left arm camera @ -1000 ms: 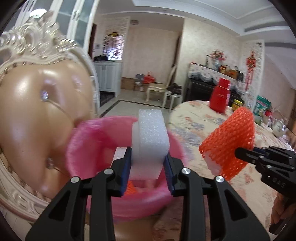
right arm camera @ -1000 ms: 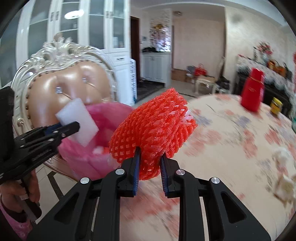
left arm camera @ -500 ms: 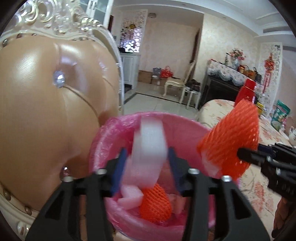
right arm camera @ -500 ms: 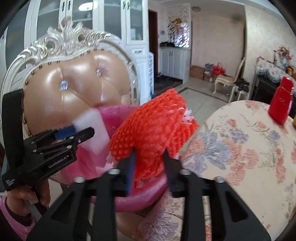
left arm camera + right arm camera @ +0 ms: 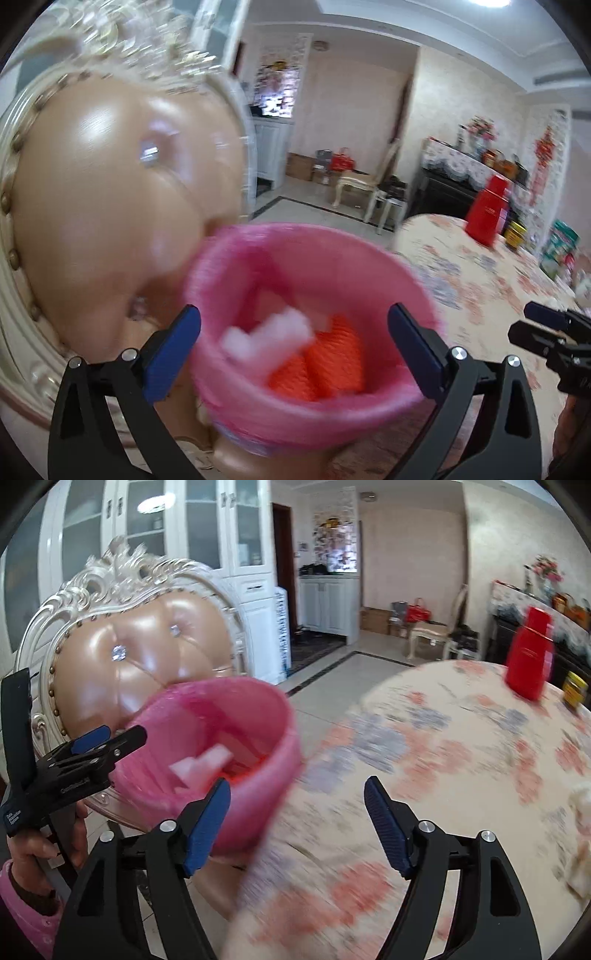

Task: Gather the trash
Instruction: 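Carry the net and foam block to the bin and open both tools, then move both open tools back over the table toward the remaining items, then grasp the white eye-cream box with the right tool while the left tool grasps the tissue pack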

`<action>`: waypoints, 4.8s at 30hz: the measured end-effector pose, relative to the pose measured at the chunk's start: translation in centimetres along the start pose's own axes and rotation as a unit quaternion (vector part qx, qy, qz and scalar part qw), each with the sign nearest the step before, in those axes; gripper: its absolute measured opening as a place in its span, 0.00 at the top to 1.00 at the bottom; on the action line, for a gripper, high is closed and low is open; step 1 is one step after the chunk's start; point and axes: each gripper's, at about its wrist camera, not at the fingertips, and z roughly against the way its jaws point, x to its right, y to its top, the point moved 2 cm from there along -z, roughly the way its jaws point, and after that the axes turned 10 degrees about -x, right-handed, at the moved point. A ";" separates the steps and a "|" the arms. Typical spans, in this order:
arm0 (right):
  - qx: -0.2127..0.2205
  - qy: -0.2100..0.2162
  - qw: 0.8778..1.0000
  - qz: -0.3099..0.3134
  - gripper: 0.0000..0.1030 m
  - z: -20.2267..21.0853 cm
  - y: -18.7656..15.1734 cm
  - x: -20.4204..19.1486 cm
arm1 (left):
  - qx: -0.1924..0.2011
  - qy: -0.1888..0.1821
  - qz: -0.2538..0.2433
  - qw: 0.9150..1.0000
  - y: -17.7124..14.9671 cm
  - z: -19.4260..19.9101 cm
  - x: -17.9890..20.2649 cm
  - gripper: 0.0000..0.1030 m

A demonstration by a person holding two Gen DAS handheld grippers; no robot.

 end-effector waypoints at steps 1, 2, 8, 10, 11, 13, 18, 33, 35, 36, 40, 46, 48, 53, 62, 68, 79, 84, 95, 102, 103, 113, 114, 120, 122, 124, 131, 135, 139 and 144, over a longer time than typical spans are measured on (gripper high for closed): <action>0.004 -0.009 1.000 -0.009 0.28 1.1 -0.8 1.2 | 0.000 -0.008 -0.012 1.000 -0.1 0.2 1.4 0.05; 0.006 -0.015 1.000 -0.014 0.26 1.7 -1.2 1.8 | -0.001 -0.019 -0.025 1.000 -0.3 0.3 2.8 0.05; 0.021 -0.077 0.994 -0.076 0.24 7.2 -6.2 8.8 | -0.015 -0.106 -0.119 0.987 -1.4 1.5 13.4 0.05; 0.027 -0.101 0.989 -0.102 0.23 9.4 -8.2 11.6 | -0.022 -0.138 -0.143 0.980 -2.1 1.9 17.2 0.05; 0.030 -0.113 0.986 -0.116 0.23 10.4 -9.1 12.9 | -0.026 -0.156 -0.156 0.975 -2.4 2.2 19.3 0.05; 0.036 -0.135 0.979 -0.145 0.23 12.6 -11.2 15.7 | -0.039 -0.185 -0.179 0.965 -3.2 2.6 23.6 0.05; 0.051 -0.200 0.956 -0.209 0.21 18.0 -16.8 23.1 | -0.067 -0.249 -0.207 0.944 -5.1 2.7 34.2 0.05; 0.042 -0.342 0.866 -0.362 0.20 26.9 -28.0 44.0 | -0.046 -0.304 -0.242 0.920 -10.0 -0.1 56.3 0.05; 0.048 -0.350 0.858 -0.373 0.20 27.8 -28.7 45.5 | -0.034 -0.305 -0.255 0.917 -10.4 0.2 56.4 0.05; 0.051 -0.352 0.854 -0.379 0.20 28.2 -29.2 46.2 | -0.030 -0.309 -0.264 0.913 -10.4 0.4 56.3 0.05; 0.039 -0.356 0.849 -0.389 0.18 28.4 -30.2 48.0 | -0.027 -0.311 -0.290 0.904 -10.8 -0.3 56.0 0.05; -0.040 -0.370 0.852 -0.369 0.18 25.8 -31.1 51.0 | -0.103 -0.337 -0.262 0.898 -11.1 -2.7 55.6 0.05; -0.054 -0.362 0.851 -0.376 0.18 25.3 -31.3 52.2 | -0.097 -0.333 -0.269 0.898 -11.2 -2.6 55.6 0.05; -0.077 -0.354 0.848 -0.387 0.18 24.9 -31.5 54.9 | -0.106 -0.324 -0.269 0.901 -11.1 -3.1 55.6 0.05; -0.103 -0.294 0.855 -0.414 0.47 24.1 -32.4 54.8 | -0.114 -0.312 -0.256 0.908 -10.5 -3.6 55.0 0.05; -0.108 -0.301 0.862 -0.393 0.47 23.4 -31.1 53.3 | -0.118 -0.318 -0.250 0.907 -10.3 -3.4 54.9 0.05; -0.049 -0.312 0.840 -0.442 0.66 24.7 -29.9 48.2 | -0.111 -0.295 -0.254 0.914 -9.5 -3.8 54.3 0.05; 0.032 -0.303 0.837 -0.455 0.66 26.1 -26.7 40.6 | -0.123 -0.289 -0.240 0.918 -8.9 -4.9 53.6 0.05; 0.069 -0.297 0.845 -0.439 0.66 23.7 -25.6 37.1 | -0.127 -0.258 -0.256 0.923 -8.9 -6.3 52.9 0.09; 0.097 -0.285 0.831 -0.468 0.66 25.0 -26.9 38.1 | -0.143 -0.255 -0.258 0.921 -9.2 -7.1 53.5 0.09; 0.102 -0.279 0.828 -0.475 0.66 25.1 -27.1 38.2 | -0.147 -0.252 -0.260 0.920 -9.2 -7.4 53.8 0.09; 0.122 -0.259 0.829 -0.481 0.66 26.1 -27.2 38.1 | -0.200 -0.241 -0.280 0.907 -10.4 -9.3 55.4 0.60; 0.121 -0.256 0.830 -0.481 0.66 26.0 -27.2 38.1 | -0.199 -0.241 -0.282 0.907 -10.5 -9.2 55.4 0.68; 0.125 -0.254 0.835 -0.472 0.66 25.9 -26.7 37.5 | -0.185 -0.237 -0.290 0.908 -10.5 -8.7 55.3 0.78; 0.125 -0.254 0.835 -0.473 0.66 25.9 -26.8 37.5 | -0.172 -0.232 -0.297 0.910 -10.5 -8.2 55.1 0.82; 0.124 -0.253 0.835 -0.472 0.66 25.9 -26.7 37.5 | -0.154 -0.205 -0.314 0.914 -10.7 -7.7 55.0 0.83; 0.125 -0.254 0.835 -0.471 0.66 26.0 -26.7 37.4 | -0.200 -0.195 -0.316 0.907 -10.3 -7.6 53.4 0.83; 0.125 -0.250 0.839 -0.467 0.66 25.9 -26.5 37.2 | -0.189 -0.200 -0.315 0.908 -9.7 -6.6 52.6 0.84; 0.131 -0.242 0.851 -0.448 0.66 25.8 -25.5 36.4 | -0.154 -0.214 -0.320 0.910 -9.1 -4.9 52.5 0.85; 0.135 -0.236 0.865 -0.421 0.66 25.1 -24.4 35.4 | -0.114 -0.220 -0.323 0.914 -8.6 -2.7 52.4 0.85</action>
